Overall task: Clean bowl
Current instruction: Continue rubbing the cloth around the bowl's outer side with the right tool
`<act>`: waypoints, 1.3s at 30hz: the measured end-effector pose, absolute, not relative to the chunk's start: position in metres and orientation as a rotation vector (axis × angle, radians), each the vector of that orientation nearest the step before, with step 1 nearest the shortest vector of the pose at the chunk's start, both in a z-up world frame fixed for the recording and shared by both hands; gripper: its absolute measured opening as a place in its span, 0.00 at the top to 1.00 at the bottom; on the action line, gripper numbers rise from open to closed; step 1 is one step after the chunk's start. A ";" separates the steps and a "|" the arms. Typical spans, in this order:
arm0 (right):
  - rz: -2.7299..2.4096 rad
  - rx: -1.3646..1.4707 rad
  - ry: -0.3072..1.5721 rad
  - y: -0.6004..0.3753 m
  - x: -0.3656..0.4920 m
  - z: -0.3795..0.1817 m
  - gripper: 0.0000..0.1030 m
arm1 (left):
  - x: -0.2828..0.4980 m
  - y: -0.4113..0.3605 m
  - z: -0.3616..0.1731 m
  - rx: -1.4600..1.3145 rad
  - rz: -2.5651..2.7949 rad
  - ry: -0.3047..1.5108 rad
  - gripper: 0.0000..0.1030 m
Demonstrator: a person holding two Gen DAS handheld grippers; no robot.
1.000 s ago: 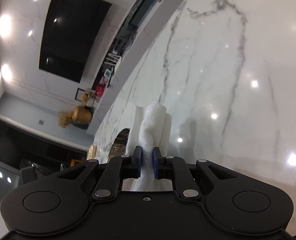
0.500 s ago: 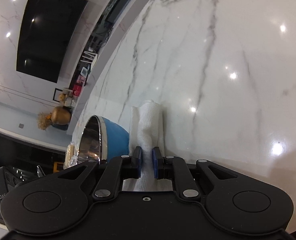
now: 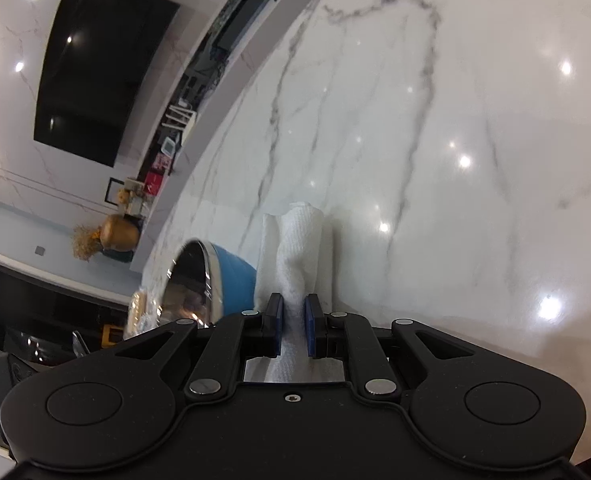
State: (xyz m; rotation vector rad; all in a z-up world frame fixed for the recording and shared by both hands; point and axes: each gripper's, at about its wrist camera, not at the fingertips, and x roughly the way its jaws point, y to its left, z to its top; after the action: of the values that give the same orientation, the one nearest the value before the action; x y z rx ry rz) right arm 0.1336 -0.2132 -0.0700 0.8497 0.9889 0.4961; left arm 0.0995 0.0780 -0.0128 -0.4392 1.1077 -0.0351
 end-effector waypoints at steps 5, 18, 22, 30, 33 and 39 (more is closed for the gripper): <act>0.525 0.886 0.932 -0.223 0.136 -0.055 0.90 | 0.108 0.081 -0.009 -0.420 -0.014 1.079 0.87; 0.552 0.902 0.960 -0.218 0.134 -0.063 0.89 | 0.112 0.076 -0.006 -0.383 -0.008 1.070 0.87; 0.520 0.890 1.006 -0.212 0.134 -0.076 0.89 | 0.113 0.076 -0.005 -0.387 -0.007 1.071 0.87; 0.511 0.852 1.041 -0.205 0.132 -0.084 0.90 | 0.105 0.083 -0.012 -0.452 0.047 1.099 0.61; 0.511 0.816 1.038 -0.202 0.131 -0.081 0.90 | 0.098 0.081 -0.013 -0.475 0.022 1.113 0.61; 0.503 0.812 1.037 -0.203 0.128 -0.078 0.90 | 0.094 0.077 -0.014 -0.444 -0.018 1.122 0.78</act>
State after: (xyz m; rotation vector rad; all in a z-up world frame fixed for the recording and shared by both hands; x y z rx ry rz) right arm 0.1282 -0.2029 -0.0777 0.8119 1.0366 0.5031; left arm 0.0940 0.0772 -0.0136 -0.4437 1.1225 -0.0180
